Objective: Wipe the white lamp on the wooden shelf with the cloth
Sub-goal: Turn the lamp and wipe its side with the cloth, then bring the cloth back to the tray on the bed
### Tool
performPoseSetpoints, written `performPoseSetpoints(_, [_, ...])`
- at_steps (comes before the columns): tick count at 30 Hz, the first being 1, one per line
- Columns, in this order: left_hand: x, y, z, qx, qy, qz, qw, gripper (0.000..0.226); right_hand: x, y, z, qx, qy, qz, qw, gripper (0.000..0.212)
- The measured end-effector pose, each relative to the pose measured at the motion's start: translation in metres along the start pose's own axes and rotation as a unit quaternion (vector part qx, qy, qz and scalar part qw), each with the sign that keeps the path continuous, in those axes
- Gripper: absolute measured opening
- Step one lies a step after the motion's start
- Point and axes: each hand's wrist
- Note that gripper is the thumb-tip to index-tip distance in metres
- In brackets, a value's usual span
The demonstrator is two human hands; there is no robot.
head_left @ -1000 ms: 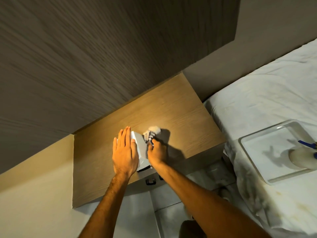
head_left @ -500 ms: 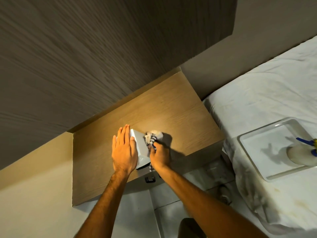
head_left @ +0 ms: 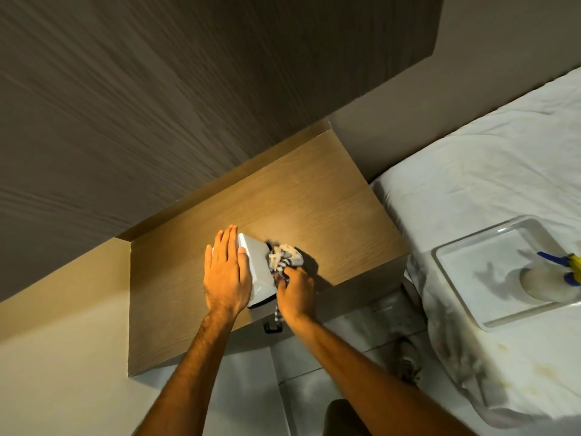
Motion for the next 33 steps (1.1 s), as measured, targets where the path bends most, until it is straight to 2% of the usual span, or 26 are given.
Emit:
performPoseSetpoints(6, [0.001, 0.0, -0.001, 0.003, -0.008, 0.009, 1.0, 0.064, -0.009, 0.019, 0.012, 0.051, -0.091, 0.057, 0.993, 0.029])
performPoseSetpoints(10, [0.001, -0.002, -0.001, 0.0, -0.011, 0.012, 1.0, 0.067, -0.022, 0.025, 0.008, 0.049, -0.129, 0.031, 0.99, 0.029])
performPoseSetpoints(14, [-0.003, -0.002, 0.001, 0.006, -0.008, 0.03, 1.0, 0.064, -0.021, 0.026, -0.028, 0.037, -0.161, -0.013, 0.986, 0.025])
performPoseSetpoints(18, [-0.002, -0.002, -0.002, 0.0, 0.048, 0.026, 0.998, 0.061, 0.001, 0.026, -0.086, 0.087, -0.131, -0.017, 0.987, 0.023])
performPoseSetpoints(20, [0.0, 0.001, -0.008, 0.038, 0.08, 0.024, 0.996, 0.06, 0.02, 0.035, -0.121, 0.116, -0.139, -0.023, 0.983, 0.021])
performPoseSetpoints(23, [0.023, 0.015, -0.015, 0.174, 0.083, 0.055, 0.98, 0.056, 0.051, 0.058, -0.177, 0.18, -0.094, -0.045, 0.978, 0.022])
performPoseSetpoints(24, [0.042, 0.023, -0.012, 0.194, 0.105, 0.073, 0.973, 0.056, 0.063, 0.067, -0.195, 0.208, -0.07, -0.037, 0.975, 0.022])
performPoseSetpoints(26, [0.092, 0.041, 0.003, 0.157, 0.14, 0.118, 0.971, 0.057, 0.089, 0.081, -0.227, 0.257, -0.029, -0.015, 0.966, 0.018])
performPoseSetpoints(28, [0.145, 0.058, 0.028, 0.075, 0.137, 0.142, 0.977, 0.06, 0.116, 0.086, -0.258, 0.283, 0.025, 0.004, 0.959, 0.02])
performPoseSetpoints(31, [0.209, 0.063, 0.076, -0.054, 0.12, 0.123, 0.984, 0.064, 0.155, 0.072, -0.309, 0.298, 0.071, 0.022, 0.952, 0.024])
performPoseSetpoints(33, [0.231, 0.052, 0.109, -0.104, 0.084, 0.103, 0.986, 0.067, 0.178, 0.05, -0.338, 0.294, 0.088, 0.042, 0.951, 0.023])
Point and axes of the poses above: each hand's wrist, its own y-axis away from the middle knuckle, its own z-axis out of the palm, x = y × z, and after that the axes turned 6 degrees about -y, right-handed
